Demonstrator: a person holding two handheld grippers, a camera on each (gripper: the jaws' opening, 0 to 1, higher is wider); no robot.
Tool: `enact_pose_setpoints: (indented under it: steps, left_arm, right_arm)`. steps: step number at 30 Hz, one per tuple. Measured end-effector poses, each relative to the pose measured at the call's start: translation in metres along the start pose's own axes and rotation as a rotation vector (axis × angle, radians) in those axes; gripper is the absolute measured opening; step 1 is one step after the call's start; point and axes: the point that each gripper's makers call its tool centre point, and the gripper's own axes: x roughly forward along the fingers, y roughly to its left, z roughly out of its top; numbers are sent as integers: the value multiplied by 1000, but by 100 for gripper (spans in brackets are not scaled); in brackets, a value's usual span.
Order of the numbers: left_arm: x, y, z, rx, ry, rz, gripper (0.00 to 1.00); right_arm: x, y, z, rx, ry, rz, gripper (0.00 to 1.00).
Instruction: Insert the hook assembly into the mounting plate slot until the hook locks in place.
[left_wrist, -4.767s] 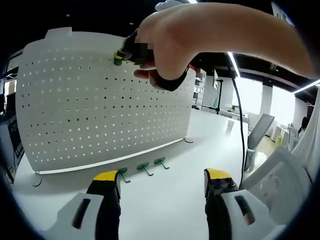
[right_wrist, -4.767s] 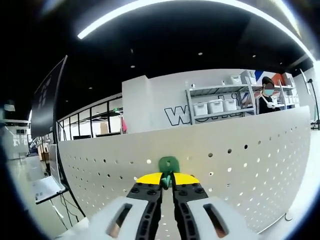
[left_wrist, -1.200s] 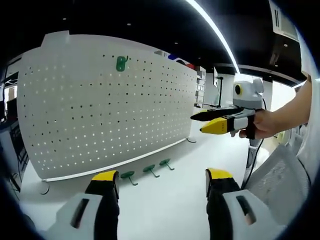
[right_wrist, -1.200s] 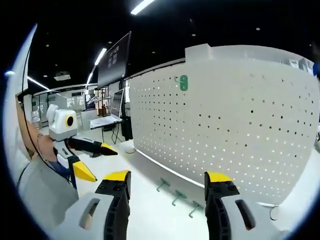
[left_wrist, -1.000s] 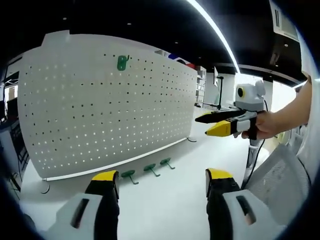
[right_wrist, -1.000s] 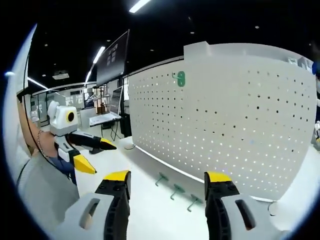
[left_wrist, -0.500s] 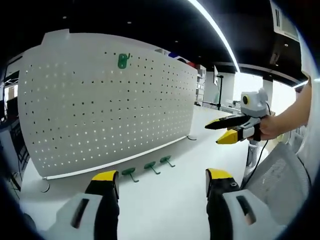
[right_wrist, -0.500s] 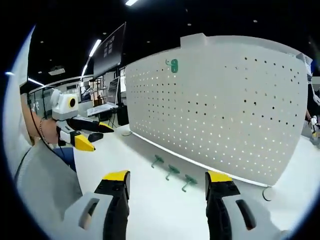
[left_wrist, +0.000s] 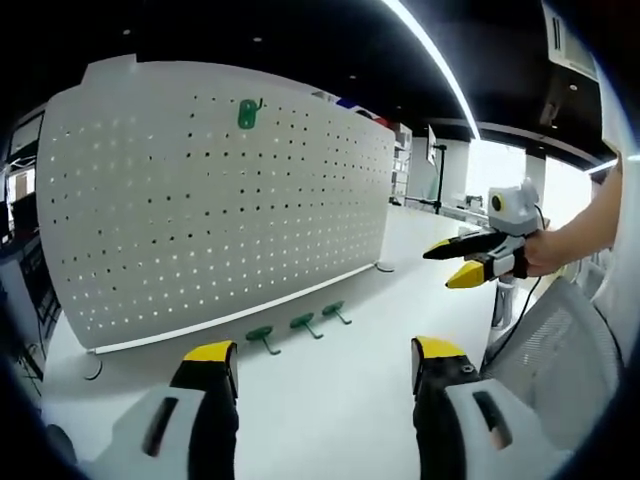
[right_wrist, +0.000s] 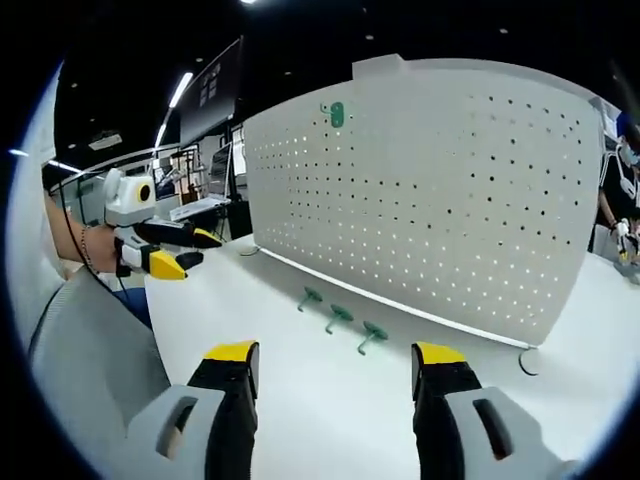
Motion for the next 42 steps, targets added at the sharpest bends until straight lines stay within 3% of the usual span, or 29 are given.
enact_pose_setpoints:
  steps: [11,22,30,34,42]
  left_arm:
    - [-1,3,-3,-7,6,5,73]
    - [2,1,4,1,9,-12,72]
    - [9,7,9,51,55,-41,73]
    - [13,11,4,108,113,-67,73]
    - [19,14,0,160,168,-109,74]
  right_arm:
    - [1,1,-2,13,1,-7,60]
    - [1,0,-2,32,-2,-13,61]
    - [2,1,-4,19,13,-6,61]
    - [1,2,-5,19,17,-3,61]
    - [1,2,-5,9,22,0,61]
